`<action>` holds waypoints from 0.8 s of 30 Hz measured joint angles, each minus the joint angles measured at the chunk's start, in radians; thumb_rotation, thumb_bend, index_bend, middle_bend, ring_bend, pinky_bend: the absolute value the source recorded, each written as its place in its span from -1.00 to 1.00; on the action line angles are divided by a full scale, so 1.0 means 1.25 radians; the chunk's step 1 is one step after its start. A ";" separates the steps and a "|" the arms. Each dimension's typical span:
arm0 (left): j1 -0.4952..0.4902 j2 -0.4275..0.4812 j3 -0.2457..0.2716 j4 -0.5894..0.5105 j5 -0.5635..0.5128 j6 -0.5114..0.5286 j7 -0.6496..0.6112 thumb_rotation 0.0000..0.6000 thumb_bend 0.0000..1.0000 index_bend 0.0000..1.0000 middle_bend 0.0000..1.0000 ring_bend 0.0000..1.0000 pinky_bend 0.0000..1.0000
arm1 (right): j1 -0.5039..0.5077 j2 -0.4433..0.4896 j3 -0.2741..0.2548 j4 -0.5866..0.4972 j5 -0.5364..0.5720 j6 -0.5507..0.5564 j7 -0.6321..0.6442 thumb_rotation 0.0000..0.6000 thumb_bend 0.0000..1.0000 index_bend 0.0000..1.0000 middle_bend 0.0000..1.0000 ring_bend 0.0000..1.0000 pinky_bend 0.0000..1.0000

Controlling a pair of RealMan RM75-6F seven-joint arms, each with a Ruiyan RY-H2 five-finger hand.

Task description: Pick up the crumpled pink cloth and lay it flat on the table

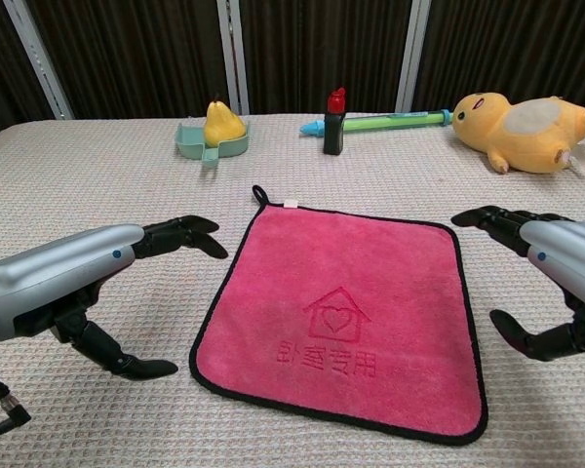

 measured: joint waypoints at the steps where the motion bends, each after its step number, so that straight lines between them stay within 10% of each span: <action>1: 0.001 0.004 -0.001 -0.002 0.000 -0.002 -0.005 1.00 -0.75 -0.76 -1.00 -1.00 -1.00 | -0.001 0.003 0.000 -0.005 0.002 0.000 -0.005 1.00 0.00 -1.00 -1.00 -1.00 -1.00; 13: 0.013 0.079 0.018 -0.025 0.015 -0.020 -0.022 1.00 -0.53 -0.82 -1.00 -1.00 -1.00 | -0.016 0.036 0.010 -0.004 -0.020 -0.001 0.035 1.00 -0.01 -1.00 -1.00 -1.00 -1.00; 24: 0.100 0.127 0.045 0.012 0.101 0.145 -0.010 1.00 -0.91 -0.93 -1.00 -1.00 -1.00 | -0.062 0.121 -0.006 0.093 -0.111 0.011 0.240 1.00 -0.22 -1.00 -1.00 -1.00 -1.00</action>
